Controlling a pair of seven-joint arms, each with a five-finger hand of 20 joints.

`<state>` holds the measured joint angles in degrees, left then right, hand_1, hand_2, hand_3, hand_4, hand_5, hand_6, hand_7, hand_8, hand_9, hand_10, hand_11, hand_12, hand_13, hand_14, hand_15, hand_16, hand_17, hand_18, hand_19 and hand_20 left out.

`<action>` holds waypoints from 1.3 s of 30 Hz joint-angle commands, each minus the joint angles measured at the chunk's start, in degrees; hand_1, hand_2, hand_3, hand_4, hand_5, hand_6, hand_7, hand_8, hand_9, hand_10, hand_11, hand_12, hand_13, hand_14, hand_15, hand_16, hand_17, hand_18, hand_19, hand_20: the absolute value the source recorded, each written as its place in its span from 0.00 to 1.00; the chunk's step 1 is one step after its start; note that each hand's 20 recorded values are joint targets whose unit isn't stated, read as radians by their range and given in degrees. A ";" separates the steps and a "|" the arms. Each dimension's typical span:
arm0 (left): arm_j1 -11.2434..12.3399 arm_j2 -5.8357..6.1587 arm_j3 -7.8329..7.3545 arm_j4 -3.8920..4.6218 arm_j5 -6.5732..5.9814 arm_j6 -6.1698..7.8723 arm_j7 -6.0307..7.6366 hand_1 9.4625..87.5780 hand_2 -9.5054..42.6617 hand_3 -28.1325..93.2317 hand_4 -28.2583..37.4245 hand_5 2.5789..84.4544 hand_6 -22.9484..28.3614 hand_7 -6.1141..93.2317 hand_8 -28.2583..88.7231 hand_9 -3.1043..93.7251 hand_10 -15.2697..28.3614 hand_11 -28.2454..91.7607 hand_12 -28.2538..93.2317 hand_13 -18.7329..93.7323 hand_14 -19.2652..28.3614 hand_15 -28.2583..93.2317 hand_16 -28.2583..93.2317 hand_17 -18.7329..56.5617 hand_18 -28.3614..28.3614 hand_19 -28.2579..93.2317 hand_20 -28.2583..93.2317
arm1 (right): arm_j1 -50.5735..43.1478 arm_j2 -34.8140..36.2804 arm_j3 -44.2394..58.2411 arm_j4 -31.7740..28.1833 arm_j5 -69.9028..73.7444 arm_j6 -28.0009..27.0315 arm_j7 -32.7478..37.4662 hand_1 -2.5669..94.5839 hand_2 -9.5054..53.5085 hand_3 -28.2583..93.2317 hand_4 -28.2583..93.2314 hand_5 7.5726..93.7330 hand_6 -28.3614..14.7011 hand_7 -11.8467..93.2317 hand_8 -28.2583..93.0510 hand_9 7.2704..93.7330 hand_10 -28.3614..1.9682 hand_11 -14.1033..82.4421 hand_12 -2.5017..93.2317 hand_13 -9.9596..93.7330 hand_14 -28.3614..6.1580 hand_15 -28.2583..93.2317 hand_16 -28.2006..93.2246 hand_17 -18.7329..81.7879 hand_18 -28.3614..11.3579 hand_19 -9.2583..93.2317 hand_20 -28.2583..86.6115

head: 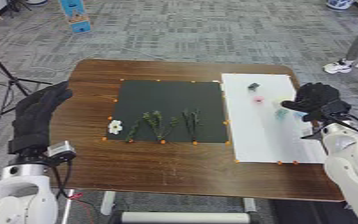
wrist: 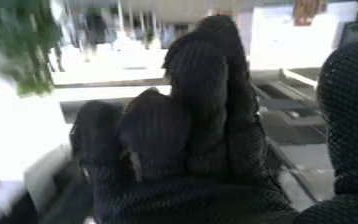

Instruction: Arrange flowers

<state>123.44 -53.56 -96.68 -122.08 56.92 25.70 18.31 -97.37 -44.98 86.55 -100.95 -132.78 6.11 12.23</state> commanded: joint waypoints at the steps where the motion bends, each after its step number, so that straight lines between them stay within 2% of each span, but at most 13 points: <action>1: 1.02 -0.77 -0.40 -0.97 0.11 0.31 -0.86 0.27 0.50 0.81 0.00 0.59 0.52 0.22 0.16 0.57 0.66 0.41 0.31 0.52 0.68 0.34 0.21 0.40 0.64 0.30 0.39 | 1.93 -0.90 -0.01 -1.54 7.40 -11.35 8.59 0.26 0.11 0.73 0.11 0.89 0.65 0.47 0.21 0.98 0.61 0.65 0.35 0.93 0.51 0.83 0.57 0.71 0.04 1.00 0.84; 6: 0.55 -0.70 0.12 -0.91 0.16 0.37 -1.22 0.27 0.50 0.81 0.00 0.59 0.53 0.22 0.16 0.57 0.65 0.41 0.31 0.52 0.68 0.34 0.21 0.40 0.64 0.30 0.39 | 6.26 -2.10 -2.45 -0.78 9.53 -14.94 12.20 0.24 0.18 0.70 0.11 0.92 0.66 0.48 0.21 1.00 0.60 0.69 0.32 0.96 0.53 0.83 0.57 0.75 0.05 1.00 0.86; 16: 0.10 -0.67 0.45 -0.95 0.24 -0.44 -1.61 0.27 0.50 0.81 0.00 0.59 0.53 0.22 0.16 0.57 0.65 0.41 0.31 0.52 0.68 0.34 0.21 0.39 0.64 0.30 0.38 | 11.45 -3.02 -7.88 3.12 5.03 -18.54 12.79 0.25 0.18 0.70 0.12 0.93 0.66 0.46 0.22 1.00 0.61 0.69 0.31 0.98 0.58 0.81 0.56 0.77 0.07 1.00 0.85; 22: -0.08 -0.87 0.61 -0.96 0.37 -0.29 -2.02 0.26 0.50 0.81 0.00 0.59 0.53 0.22 0.16 0.57 0.65 0.41 0.31 0.52 0.68 0.34 0.21 0.39 0.64 0.30 0.38 | 12.07 -2.84 -8.52 4.05 2.25 -22.01 12.42 0.25 0.18 0.71 0.12 0.93 0.66 0.46 0.22 1.00 0.61 0.69 0.30 0.98 0.59 0.81 0.57 0.77 0.08 1.00 0.85; 31: -0.08 -1.51 1.30 -1.09 0.38 -0.35 -2.00 0.26 0.50 0.81 0.00 0.59 0.53 0.21 0.16 0.57 0.66 0.41 0.31 0.52 0.68 0.34 0.21 0.39 0.64 0.30 0.38 | 15.77 -4.27 -10.55 9.18 -1.53 -22.66 12.20 0.25 0.18 0.71 0.12 0.93 0.66 0.46 0.22 1.00 0.61 0.69 0.30 0.98 0.59 0.81 0.57 0.78 0.09 1.00 0.85; 36: -0.09 -1.55 1.52 -1.10 0.55 -0.95 -1.98 0.26 0.50 0.81 0.00 0.59 0.53 0.21 0.16 0.56 0.66 0.41 0.31 0.52 0.68 0.34 0.21 0.39 0.64 0.30 0.38 | 16.74 -4.66 -10.23 10.09 -2.30 -23.22 12.48 0.25 0.18 0.71 0.12 0.93 0.67 0.46 0.22 1.00 0.61 0.69 0.29 0.98 0.60 0.81 0.57 0.78 0.09 1.00 0.85; 39: -0.06 -1.62 1.58 -1.15 0.54 -0.84 -2.06 0.26 0.50 0.81 0.00 0.59 0.53 0.21 0.16 0.57 0.66 0.41 0.31 0.52 0.69 0.34 0.21 0.39 0.64 0.30 0.38 | 17.09 -4.75 -10.15 10.55 -2.38 -23.10 12.66 0.25 0.17 0.71 0.12 0.93 0.66 0.46 0.22 1.00 0.61 0.69 0.29 0.99 0.60 0.80 0.57 0.78 0.09 1.00 0.85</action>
<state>123.18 -54.47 -95.22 -122.55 57.21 25.47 16.65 -81.46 -49.43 76.02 -90.26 -133.91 -16.54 24.56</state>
